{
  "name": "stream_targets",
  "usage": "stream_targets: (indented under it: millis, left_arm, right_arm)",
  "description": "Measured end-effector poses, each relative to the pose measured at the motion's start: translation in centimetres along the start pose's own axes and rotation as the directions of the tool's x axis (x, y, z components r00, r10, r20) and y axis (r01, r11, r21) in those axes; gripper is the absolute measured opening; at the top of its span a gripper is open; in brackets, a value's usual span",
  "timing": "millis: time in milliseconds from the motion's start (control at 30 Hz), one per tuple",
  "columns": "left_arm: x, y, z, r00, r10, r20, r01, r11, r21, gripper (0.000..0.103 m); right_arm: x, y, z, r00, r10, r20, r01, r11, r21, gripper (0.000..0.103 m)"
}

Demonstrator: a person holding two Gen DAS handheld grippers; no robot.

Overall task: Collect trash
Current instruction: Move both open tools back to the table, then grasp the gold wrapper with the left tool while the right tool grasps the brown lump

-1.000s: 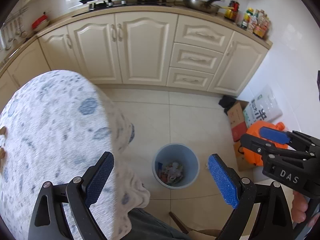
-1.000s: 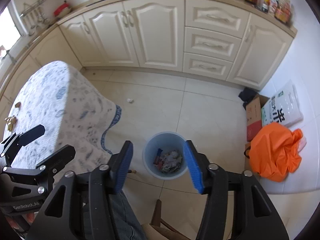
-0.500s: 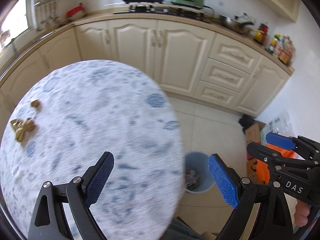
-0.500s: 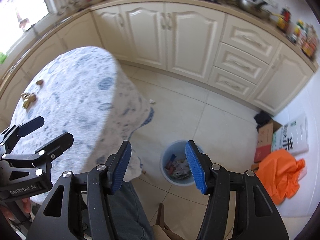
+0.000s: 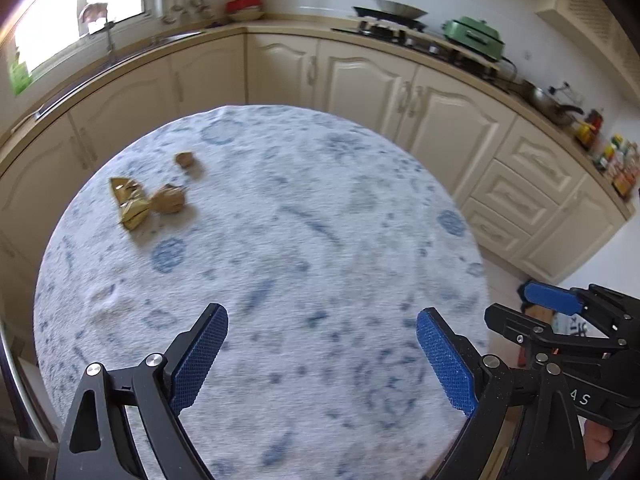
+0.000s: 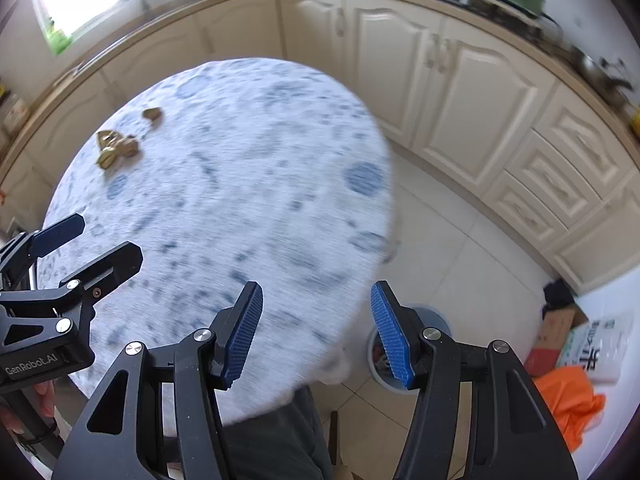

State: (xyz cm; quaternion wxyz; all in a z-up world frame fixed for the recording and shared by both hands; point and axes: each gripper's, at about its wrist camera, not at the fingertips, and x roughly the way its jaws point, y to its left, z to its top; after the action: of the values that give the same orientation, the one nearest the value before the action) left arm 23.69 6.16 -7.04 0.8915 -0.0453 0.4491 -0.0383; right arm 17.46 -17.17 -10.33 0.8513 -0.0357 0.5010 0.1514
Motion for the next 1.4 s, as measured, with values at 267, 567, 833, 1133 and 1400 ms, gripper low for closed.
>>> stream_targets:
  millis: [267,567,833,1133,1400]
  left_arm:
    - [0.6,5.8,0.7,0.997,0.066,-0.030,-0.069,0.992,-0.107,0.093]
    - [4.2,11.8,2.4,0.991,0.102,-0.086,-0.118,0.970,-0.211,0.093]
    - [7.5,15.9,4.5,0.988,0.111,-0.111,-0.138,0.952,-0.272,0.093]
    - [10.2,19.3,7.6,0.987,0.131,-0.097,-0.155,0.939,-0.308,0.093]
    - [13.6,22.1,9.6,0.990,0.110,-0.083,-0.135,0.907,-0.400,0.089]
  right_arm:
    - [3.0,5.6,3.3,0.997,0.058,-0.041,-0.062,0.993,-0.104,0.058]
    - [7.1,10.4,7.1,0.991,0.094,-0.090,-0.108,0.979,-0.170,0.058]
    - [10.2,13.0,9.5,0.985,0.105,-0.138,-0.133,0.968,-0.214,0.058]
    - [11.9,14.4,11.9,0.985,0.099,-0.140,-0.131,0.963,-0.238,0.058]
    - [13.2,14.8,12.5,0.982,0.103,-0.158,-0.140,0.959,-0.245,0.058]
